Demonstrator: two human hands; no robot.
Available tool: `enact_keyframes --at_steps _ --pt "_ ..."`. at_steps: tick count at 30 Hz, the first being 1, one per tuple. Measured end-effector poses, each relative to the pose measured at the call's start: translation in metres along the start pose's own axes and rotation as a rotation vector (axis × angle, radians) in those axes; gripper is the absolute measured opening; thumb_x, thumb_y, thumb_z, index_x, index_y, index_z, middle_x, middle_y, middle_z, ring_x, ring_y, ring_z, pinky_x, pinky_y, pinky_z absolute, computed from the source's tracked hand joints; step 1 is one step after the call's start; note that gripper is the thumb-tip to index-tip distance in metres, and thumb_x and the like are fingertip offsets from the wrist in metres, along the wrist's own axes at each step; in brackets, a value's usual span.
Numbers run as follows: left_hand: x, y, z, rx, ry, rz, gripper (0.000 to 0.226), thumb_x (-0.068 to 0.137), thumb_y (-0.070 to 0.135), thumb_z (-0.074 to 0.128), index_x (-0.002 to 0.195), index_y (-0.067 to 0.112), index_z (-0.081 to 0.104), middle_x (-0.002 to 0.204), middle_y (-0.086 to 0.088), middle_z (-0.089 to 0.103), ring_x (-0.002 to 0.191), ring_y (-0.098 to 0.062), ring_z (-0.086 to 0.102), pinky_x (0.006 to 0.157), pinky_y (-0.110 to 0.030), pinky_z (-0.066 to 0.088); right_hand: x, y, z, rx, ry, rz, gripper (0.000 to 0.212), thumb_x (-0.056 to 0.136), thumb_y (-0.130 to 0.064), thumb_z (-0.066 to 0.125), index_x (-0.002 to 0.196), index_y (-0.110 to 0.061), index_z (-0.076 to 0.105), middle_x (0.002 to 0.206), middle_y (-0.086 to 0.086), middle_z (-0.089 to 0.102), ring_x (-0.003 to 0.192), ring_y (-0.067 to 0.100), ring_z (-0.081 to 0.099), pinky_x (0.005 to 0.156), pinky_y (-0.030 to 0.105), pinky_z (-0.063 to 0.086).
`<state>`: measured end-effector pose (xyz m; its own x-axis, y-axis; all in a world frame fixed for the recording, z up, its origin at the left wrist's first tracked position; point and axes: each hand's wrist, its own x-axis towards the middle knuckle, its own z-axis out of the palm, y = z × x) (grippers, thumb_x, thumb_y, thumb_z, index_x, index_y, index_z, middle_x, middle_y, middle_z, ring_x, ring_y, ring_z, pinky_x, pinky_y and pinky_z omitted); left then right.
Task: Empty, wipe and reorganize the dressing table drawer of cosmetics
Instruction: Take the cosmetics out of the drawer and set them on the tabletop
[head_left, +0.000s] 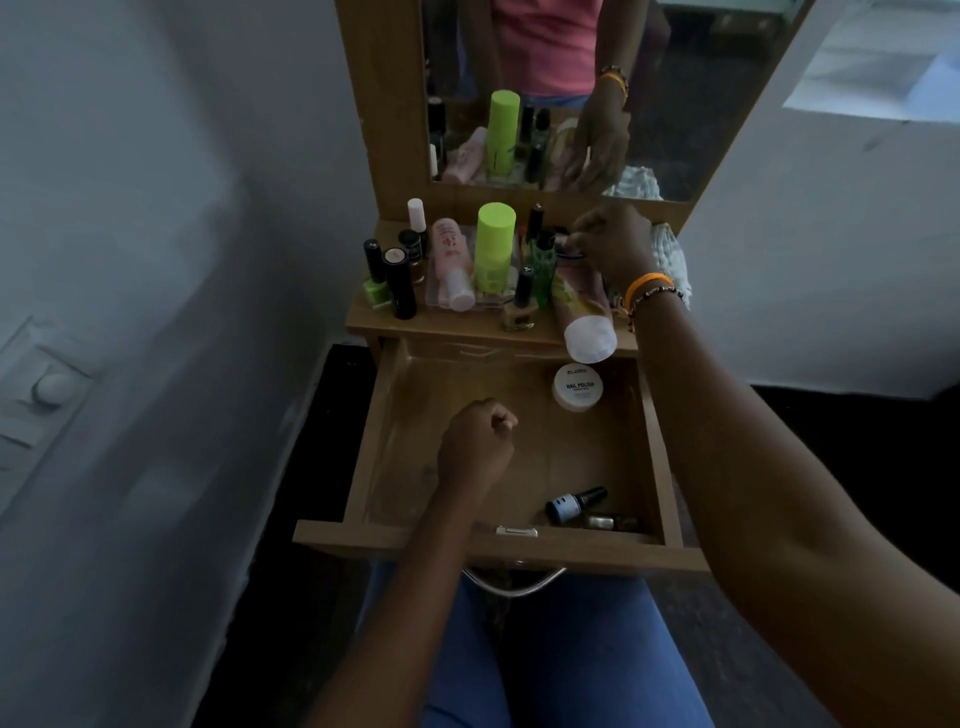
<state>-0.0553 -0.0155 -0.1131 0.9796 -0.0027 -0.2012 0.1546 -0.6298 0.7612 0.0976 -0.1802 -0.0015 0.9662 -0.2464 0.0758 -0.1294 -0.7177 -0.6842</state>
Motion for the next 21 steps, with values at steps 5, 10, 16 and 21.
enact_keyframes --at_steps 5,10,16,21 --pt "-0.006 0.008 0.005 -0.096 -0.183 0.101 0.010 0.089 0.014 0.059 0.096 0.018 0.064 0.093 0.007 0.062 0.080 -0.002 0.054 0.069 -0.018 0.044 -0.044 -0.009 -0.016 -0.022 0.123 -0.159 0.016 0.083 -0.005 0.057 0.092 -0.004 0.070 0.097 0.010 0.071 0.089 0.020 0.063 0.071 0.022 0.042" --pt "-0.016 0.017 0.027 0.072 -0.436 0.157 0.030 0.081 0.018 0.069 0.110 0.012 0.063 0.102 -0.001 0.062 0.096 -0.015 0.059 0.079 -0.027 0.047 -0.131 0.012 -0.041 0.068 -0.342 -0.164 0.013 0.086 0.001 0.055 0.089 -0.007 0.065 0.073 0.005 0.066 0.066 0.016 0.065 0.063 0.024 0.055" --pt "-0.019 0.029 0.044 0.383 -0.535 0.123 0.035 0.078 0.021 0.074 0.111 0.010 0.064 0.110 -0.007 0.064 0.098 -0.021 0.060 0.085 -0.037 0.052 -0.181 0.080 -0.015 -0.450 -0.602 0.064 0.009 0.084 -0.005 0.057 0.088 -0.010 0.063 0.091 0.005 0.064 0.084 0.018 0.062 0.072 0.027 0.051" --pt "-0.023 0.025 0.042 0.412 -0.528 0.123 0.024 0.081 0.023 0.070 0.102 0.011 0.071 0.105 -0.007 0.069 0.095 -0.021 0.063 0.086 -0.038 0.055 -0.181 0.094 0.000 -0.485 -0.755 0.108 0.012 0.079 -0.006 0.065 0.089 -0.013 0.063 0.099 0.004 0.060 0.090 0.019 0.060 0.082 0.031 0.053"
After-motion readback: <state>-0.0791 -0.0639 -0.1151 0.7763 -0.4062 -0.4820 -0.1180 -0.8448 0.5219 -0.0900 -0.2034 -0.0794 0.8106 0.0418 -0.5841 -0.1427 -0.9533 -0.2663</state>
